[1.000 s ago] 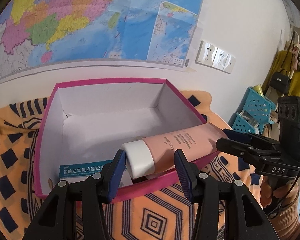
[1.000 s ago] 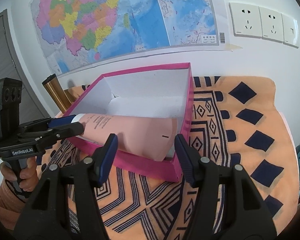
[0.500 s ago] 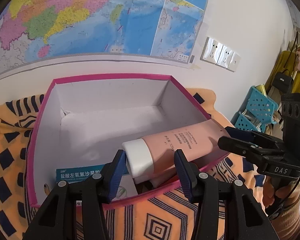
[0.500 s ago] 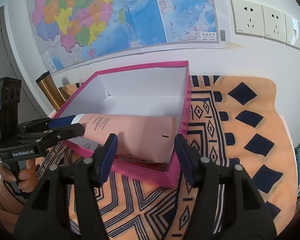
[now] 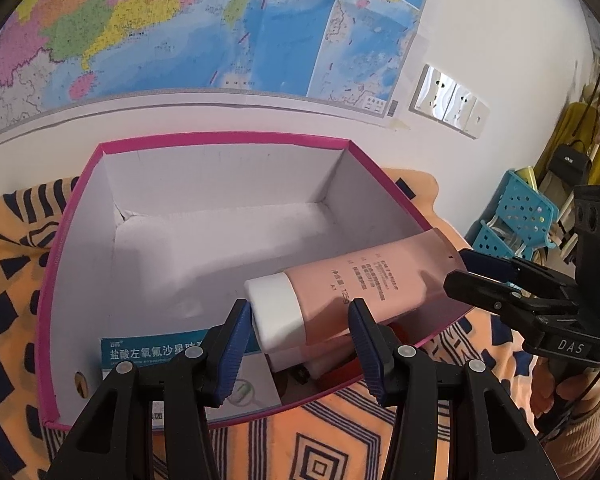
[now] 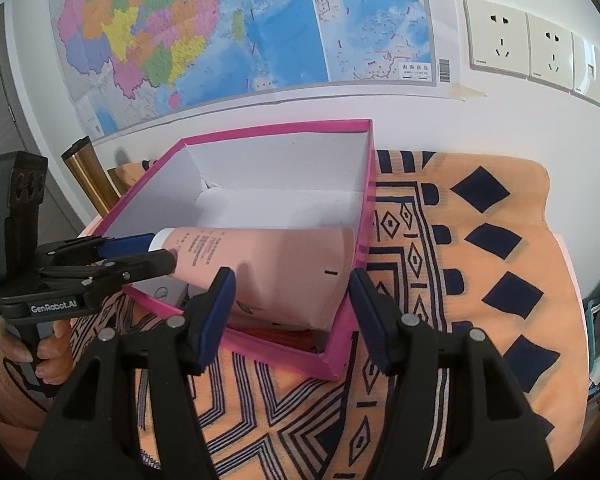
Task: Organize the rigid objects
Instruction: 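Lower the pink tube into the pink box with both tools, then open both tools and withdraw them from the pink box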
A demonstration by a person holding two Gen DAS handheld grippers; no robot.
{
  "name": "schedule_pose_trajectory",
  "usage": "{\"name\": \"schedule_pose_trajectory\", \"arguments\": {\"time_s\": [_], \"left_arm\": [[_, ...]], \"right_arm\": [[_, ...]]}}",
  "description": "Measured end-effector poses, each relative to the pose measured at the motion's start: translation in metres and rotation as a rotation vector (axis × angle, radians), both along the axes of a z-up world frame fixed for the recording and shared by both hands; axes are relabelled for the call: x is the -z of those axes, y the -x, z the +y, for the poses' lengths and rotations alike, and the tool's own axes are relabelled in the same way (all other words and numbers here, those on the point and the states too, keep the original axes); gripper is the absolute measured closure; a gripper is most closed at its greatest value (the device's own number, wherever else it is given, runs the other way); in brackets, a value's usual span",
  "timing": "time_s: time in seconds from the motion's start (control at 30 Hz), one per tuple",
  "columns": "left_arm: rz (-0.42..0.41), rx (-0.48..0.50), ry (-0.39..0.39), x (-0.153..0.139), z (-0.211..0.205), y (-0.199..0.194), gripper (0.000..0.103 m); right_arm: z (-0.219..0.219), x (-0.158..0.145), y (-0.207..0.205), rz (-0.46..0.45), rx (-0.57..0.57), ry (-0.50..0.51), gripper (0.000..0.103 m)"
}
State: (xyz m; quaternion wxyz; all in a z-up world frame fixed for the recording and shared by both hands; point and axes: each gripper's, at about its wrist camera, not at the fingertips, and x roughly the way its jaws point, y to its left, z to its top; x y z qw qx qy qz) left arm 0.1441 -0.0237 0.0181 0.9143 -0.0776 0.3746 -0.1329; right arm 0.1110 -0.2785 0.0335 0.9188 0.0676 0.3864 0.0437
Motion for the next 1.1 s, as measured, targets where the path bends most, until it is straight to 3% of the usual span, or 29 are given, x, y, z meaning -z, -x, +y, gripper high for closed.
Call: {"name": "schedule_pose_trajectory", "arguments": {"time_s": [0.33, 0.4, 0.5, 0.57, 0.67, 0.8, 0.93, 1.1], "left_arm": [[0.023, -0.005, -0.013, 0.005, 0.000, -0.013, 0.053], [0.032, -0.006, -0.013, 0.007, -0.001, -0.016, 0.049], [0.021, -0.025, -0.026, 0.006, -0.002, -0.014, 0.035], [0.005, -0.027, -0.029, 0.004, -0.002, -0.008, 0.032], [-0.041, -0.041, -0.049, -0.002, -0.001, 0.004, 0.020], [-0.101, -0.053, -0.052, -0.010, 0.002, 0.025, 0.014], [-0.151, -0.064, -0.069, -0.015, 0.001, 0.050, 0.001], [-0.192, -0.082, -0.068, -0.020, 0.002, 0.080, 0.000]], "right_arm": [[0.005, 0.001, -0.006, 0.012, 0.011, 0.050, 0.040], [0.007, 0.003, -0.009, 0.014, 0.016, 0.067, 0.039], [0.009, 0.004, -0.011, 0.013, 0.024, 0.074, 0.036], [0.010, 0.005, -0.009, 0.007, 0.027, 0.074, 0.035], [0.008, 0.005, -0.004, 0.002, 0.029, 0.054, 0.035], [0.011, 0.003, 0.007, -0.014, 0.026, 0.032, 0.032], [0.017, -0.003, 0.023, -0.046, 0.010, 0.016, 0.030], [0.039, -0.010, 0.043, -0.097, -0.055, -0.004, 0.028]]}}
